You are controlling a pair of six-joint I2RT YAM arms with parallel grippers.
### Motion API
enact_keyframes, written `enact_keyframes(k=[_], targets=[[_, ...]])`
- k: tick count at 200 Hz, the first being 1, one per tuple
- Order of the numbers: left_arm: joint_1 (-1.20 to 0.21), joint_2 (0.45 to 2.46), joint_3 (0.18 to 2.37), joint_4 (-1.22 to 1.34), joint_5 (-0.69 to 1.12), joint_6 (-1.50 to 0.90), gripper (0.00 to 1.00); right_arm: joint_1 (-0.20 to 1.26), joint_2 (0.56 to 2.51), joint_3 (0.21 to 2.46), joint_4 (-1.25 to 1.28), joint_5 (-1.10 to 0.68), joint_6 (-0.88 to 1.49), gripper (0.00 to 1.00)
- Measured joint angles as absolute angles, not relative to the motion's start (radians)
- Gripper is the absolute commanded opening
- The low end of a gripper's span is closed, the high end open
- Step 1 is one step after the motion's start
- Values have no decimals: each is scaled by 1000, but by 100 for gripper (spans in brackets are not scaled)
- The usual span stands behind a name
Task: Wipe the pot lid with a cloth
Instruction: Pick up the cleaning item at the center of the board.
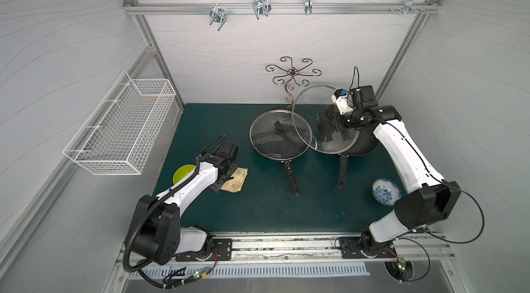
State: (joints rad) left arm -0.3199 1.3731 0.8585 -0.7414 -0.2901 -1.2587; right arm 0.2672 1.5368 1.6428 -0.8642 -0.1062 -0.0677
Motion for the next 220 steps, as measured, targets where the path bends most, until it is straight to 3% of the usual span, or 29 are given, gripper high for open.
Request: enact_keyframes(k=[90,116,138,175,220], targets=[[-308,1580,914,-758,-234,-1362,77,268,1494,1613,-863,-95,-79,0],[-294,1651,919,-745,-204,-1367,65,268,1487,1602,-861,-90,-93,0],[-275,1669,939,-741,-174,-1370,48,268,1470,1582,-862,-76,-113,0],[-244,1669,938,-744,-144,-1369,1,268,1452,1577,-862,-65,-128,0],[-234,1659,939,-747,-138,-1325,0,265,1433,1577,-862,-88,-95,0]])
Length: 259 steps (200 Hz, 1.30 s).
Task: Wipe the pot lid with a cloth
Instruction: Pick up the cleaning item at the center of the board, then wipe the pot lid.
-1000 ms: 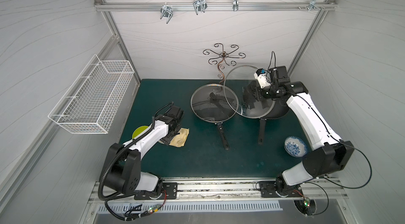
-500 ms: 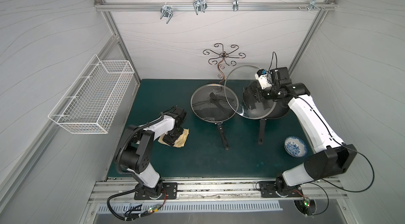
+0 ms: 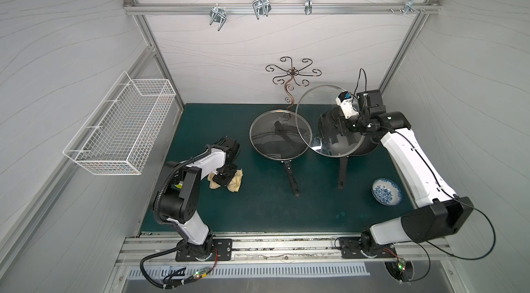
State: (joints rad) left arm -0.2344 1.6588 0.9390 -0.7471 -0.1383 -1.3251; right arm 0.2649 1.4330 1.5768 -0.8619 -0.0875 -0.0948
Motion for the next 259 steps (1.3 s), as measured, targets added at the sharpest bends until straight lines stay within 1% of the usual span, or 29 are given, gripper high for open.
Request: enact_keyframes(k=[20,33,76,107,125,147,171,190,219,259], targets=[[-233,1637,939,-759,-144,-1277,0,248,1415,1557,-848,-164,-48,0],[-231,1589,939,-771,-154,-1239,0,241,1396,1534,-834,-237,-18,0],[-227,1285,940,-743,-180,-1085,0,233,1374,1514,-789,-504,83,0],[-221,1138,942,-663,-138,-941,0,230,1390,1543,-754,-704,183,0],[-216,1077,942,-555,-52,-847,0,225,1414,1555,-691,-834,265,0],[-216,1036,940,-353,118,-746,0,225,1442,1537,-567,-968,384,0],[-224,1045,941,-150,300,-696,0,228,1471,1504,-453,-1080,505,0],[-252,1067,941,-15,405,-675,0,240,1494,1492,-390,-1144,583,0],[-344,1098,951,128,509,-625,0,273,1520,1472,-287,-1222,689,0],[-470,1109,992,222,572,-514,0,319,1534,1445,-141,-1316,816,0]])
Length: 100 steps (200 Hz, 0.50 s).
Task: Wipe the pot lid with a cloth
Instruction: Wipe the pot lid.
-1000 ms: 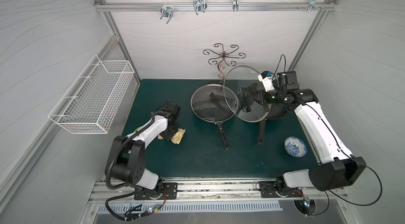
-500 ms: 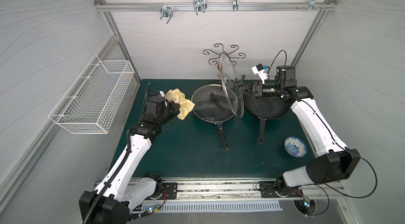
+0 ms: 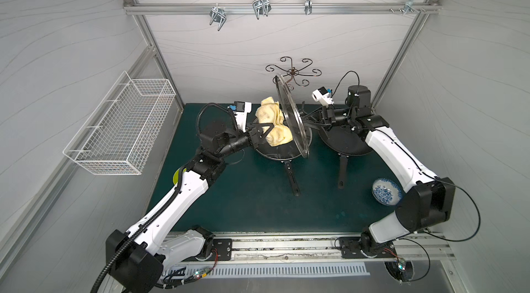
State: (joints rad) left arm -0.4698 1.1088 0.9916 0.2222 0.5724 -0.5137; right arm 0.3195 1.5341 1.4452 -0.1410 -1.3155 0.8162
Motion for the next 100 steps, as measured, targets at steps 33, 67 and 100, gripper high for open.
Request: enact_keyframes(k=[33,67,100], targets=[[-531,1132,1045,247,605,-403,0,334,1552,1446,-60,-1354,876,0],[-579,1185,1135,209,603,-276,0,339,1571,1446,-42,-1362,898,0],[-592,1198,1147,198,564,-199,0,340,1576,1446,-42,-1363,900,0]])
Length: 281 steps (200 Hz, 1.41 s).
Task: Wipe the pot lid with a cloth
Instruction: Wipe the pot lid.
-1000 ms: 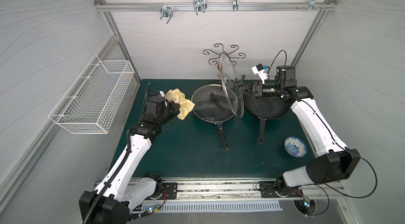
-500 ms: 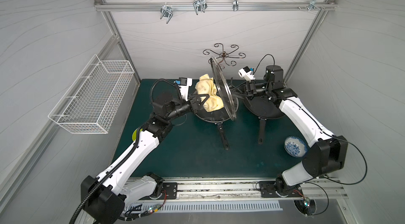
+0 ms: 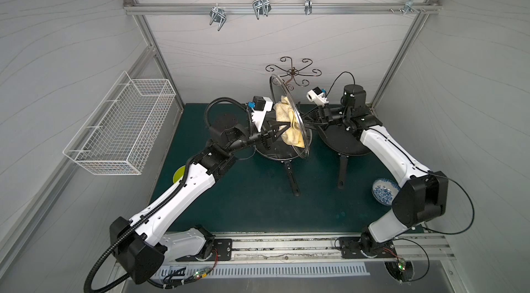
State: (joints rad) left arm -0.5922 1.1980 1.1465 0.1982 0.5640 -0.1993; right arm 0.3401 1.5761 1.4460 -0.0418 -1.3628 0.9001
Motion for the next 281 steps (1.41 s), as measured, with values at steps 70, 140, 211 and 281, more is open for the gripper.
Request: enact_keyframes(k=[70,140,211,281], targets=[[-579,1253,1210,240,362,-222,0,361,1576,1446,-88,-1388,836,0],[-441,1388,1292,278,230,-426,0,373,1576,1464,-146,-1407,775,0],[-430,1416,1212,269,218,-451,0,374,1576,1535,-176,-1411,735,0],[-467,1414,1096,262,266,-469,0,352,1579,1589,-157,-1395,760,0]])
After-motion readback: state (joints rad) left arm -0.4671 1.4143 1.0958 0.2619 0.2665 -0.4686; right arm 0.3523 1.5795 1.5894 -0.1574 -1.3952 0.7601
